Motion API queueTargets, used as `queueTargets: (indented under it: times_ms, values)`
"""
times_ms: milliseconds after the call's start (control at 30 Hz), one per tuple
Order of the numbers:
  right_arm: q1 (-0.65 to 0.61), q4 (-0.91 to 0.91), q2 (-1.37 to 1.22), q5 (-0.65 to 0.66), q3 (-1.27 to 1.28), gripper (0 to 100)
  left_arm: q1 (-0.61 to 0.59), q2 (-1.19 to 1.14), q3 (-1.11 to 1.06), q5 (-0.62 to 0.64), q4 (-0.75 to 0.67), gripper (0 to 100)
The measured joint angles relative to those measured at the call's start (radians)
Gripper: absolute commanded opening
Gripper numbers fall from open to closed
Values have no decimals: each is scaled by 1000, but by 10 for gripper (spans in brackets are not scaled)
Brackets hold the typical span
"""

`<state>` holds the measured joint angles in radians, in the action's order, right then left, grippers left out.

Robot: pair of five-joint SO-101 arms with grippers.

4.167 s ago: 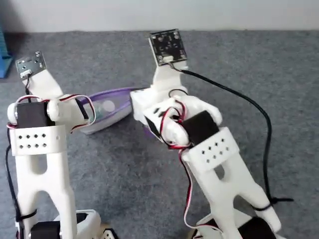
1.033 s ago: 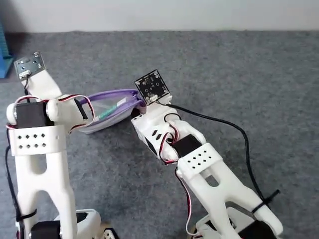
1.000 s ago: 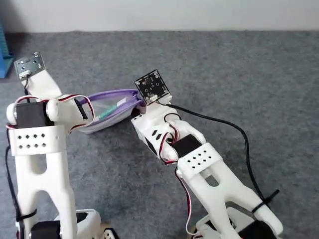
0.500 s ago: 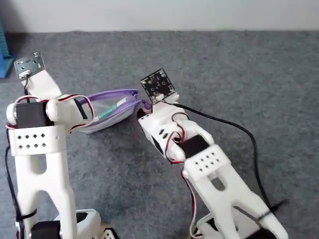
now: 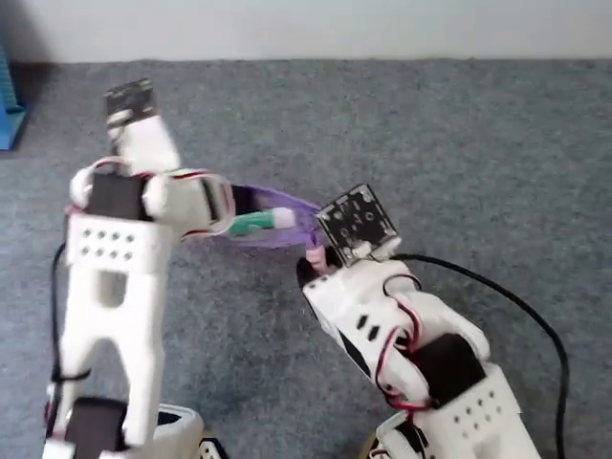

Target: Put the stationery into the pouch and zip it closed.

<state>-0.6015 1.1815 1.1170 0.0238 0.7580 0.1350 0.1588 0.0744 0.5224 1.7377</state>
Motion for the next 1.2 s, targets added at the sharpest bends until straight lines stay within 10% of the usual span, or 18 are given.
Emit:
queueTargets:
  times_ms: [500,900,1200]
  values:
    - [126,212,175,-77,-2,8,364,-207,285,-54,0,505]
    - [276,170,187,-80,0,8,232,-9,269,-57,0,504]
    - [287,135,187,-52,-44,8,183,259,-135,-98,0,504]
